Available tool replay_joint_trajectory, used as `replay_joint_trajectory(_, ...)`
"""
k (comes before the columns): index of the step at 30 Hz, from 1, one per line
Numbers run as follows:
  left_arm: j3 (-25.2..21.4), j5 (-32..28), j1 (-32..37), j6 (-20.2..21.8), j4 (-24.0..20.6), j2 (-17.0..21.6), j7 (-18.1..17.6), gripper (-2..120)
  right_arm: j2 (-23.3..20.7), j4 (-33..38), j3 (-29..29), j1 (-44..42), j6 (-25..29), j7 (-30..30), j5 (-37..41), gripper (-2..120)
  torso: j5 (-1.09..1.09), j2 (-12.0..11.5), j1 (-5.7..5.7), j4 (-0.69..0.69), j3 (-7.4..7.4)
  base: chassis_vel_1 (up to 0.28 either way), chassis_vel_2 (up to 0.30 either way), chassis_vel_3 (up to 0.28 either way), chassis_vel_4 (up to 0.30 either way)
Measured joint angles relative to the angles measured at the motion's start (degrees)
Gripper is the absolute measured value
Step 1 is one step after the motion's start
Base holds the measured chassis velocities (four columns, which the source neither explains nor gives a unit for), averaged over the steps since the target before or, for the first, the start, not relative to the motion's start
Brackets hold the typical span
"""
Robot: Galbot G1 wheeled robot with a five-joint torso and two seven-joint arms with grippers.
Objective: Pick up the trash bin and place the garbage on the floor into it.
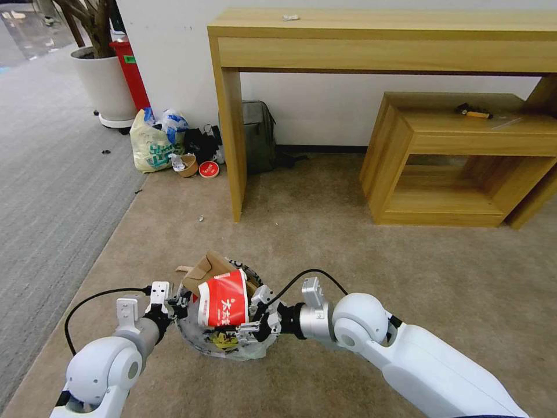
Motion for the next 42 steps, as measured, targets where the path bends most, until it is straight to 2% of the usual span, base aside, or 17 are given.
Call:
replay_joint_trajectory(2, 0.0, 0.0, -0.1, 0.0, 0.1, -0.1, 0.0, 0, -0.4, 0.8, 0.6, -0.7, 0.4, 0.1, -0.3, 74, 0.00, 0.0, 0.00, 0.00, 0.00, 0.000, 0.000, 0.000, 0.000)
replay_joint_trajectory(3, 0.0, 0.0, -0.1, 0.0, 0.1, -0.1, 0.0, 0, -0.4, 0.8, 0.6, -0.7, 0.4, 0.1, -0.3, 74, 0.00, 0.0, 0.00, 0.00, 0.00, 0.000, 0.000, 0.000, 0.000)
replay_joint_trajectory(6, 0.0, 0.2, -0.1, 0.0, 0.3, -0.3, 0.0, 0, -0.8, 2.0, 1.7, -1.5, 0.5, 0.3, -0.5, 91, 0.00, 0.0, 0.00, 0.00, 0.00, 0.000, 0.000, 0.000, 0.000)
replay_joint_trajectory(8, 0.0, 0.2, -0.1, 0.0, 0.4, -0.3, 0.0, 0, -0.8, 2.1, 1.8, -1.6, 0.6, 0.4, -0.5, 91, 0.00, 0.0, 0.00, 0.00, 0.00, 0.000, 0.000, 0.000, 0.000)
replay_joint_trajectory(10, 0.0, 0.2, -0.1, 0.0, 0.4, -0.3, -0.1, 0, -1.0, 2.8, 2.8, -1.9, 0.7, 0.6, -0.6, 99, 0.00, 0.0, 0.00, 0.00, 0.00, 0.000, 0.000, 0.000, 0.000)
replay_joint_trajectory(16, 0.0, 0.2, -0.1, 0.0, 0.3, -0.3, -0.1, 0, -1.1, 3.6, 4.6, -2.3, 1.0, 0.9, -0.9, 100, 0.00, 0.0, 0.00, 0.00, 0.00, 0.000, 0.000, 0.000, 0.000)
replay_joint_trajectory(23, -0.3, 0.2, 0.1, 0.0, 0.3, -0.6, -0.2, 0, -0.9, 5.9, 9.3, -4.0, 2.5, 1.8, -2.1, 100, 0.00, 0.0, 0.00, 0.00, 0.00, 0.000, 0.000, 0.000, 0.000)
replay_joint_trajectory(29, -1.0, 0.1, 0.3, 0.0, 0.3, -0.9, -0.2, 0, 0.8, 7.0, 14.8, -6.3, 5.4, 8.6, -2.7, 100, 0.00, 0.0, 0.00, 0.00, 0.00, 0.000, 0.000, 0.000, 0.000)
replay_joint_trajectory(32, -1.6, 0.1, 0.5, 0.0, 0.1, -1.3, -0.1, 0, 2.4, 6.3, 19.2, -9.0, 8.2, 13.3, -3.8, 100, 0.00, 0.0, 0.00, 0.00, 0.00, 0.000, 0.000, 0.000, 0.000)
replay_joint_trajectory(33, -1.6, 0.1, 0.5, 0.0, 0.1, -1.3, -0.1, 0, 2.4, 6.3, 19.2, -9.0, 8.2, 13.3, -3.8, 100, 0.00, 0.0, 0.00, 0.00, 0.00, 0.000, 0.000, 0.000, 0.000)
replay_joint_trajectory(35, -2.0, 0.3, 0.8, 0.0, -0.1, -1.9, 0.0, 0, 4.6, 4.7, 24.3, -12.2, 10.3, 15.0, -8.8, 100, 0.00, 0.0, 0.00, 0.00, 0.00, 0.000, 0.000, 0.000, 0.000)
replay_joint_trajectory(37, -2.1, 0.3, 0.8, 0.0, -0.1, -2.0, 0.0, 0, 5.2, 4.3, 25.2, -12.8, 10.7, 15.4, -10.0, 100, 0.00, 0.0, 0.00, 0.00, 0.00, 0.000, 0.000, 0.000, 0.000)
replay_joint_trajectory(39, -2.1, 0.6, 1.1, -0.1, -0.1, -2.6, 0.1, 0, 9.3, 1.7, 30.3, -16.7, 13.8, 18.4, -15.0, 100, 0.00, 0.0, 0.00, -0.01, 0.00, 0.000, 0.000, 0.000, 0.000)
replay_joint_trajectory(41, -2.1, 0.7, 1.1, -0.1, -0.1, -2.7, 0.2, 0, 9.9, 1.3, 31.0, -17.3, 14.4, 19.0, -15.6, 100, 0.01, 0.0, 0.00, 0.00, 0.00, 0.000, 0.000, 0.000, 0.000)
replay_joint_trajectory(42, -2.1, 0.8, 1.3, -0.2, -0.1, -2.8, 0.2, 0, 11.7, 0.1, 33.4, -19.0, 15.8, 20.2, -17.0, 100, 0.02, 0.0, 0.00, 0.00, 0.00, 0.000, 0.000, 0.000, 0.000)
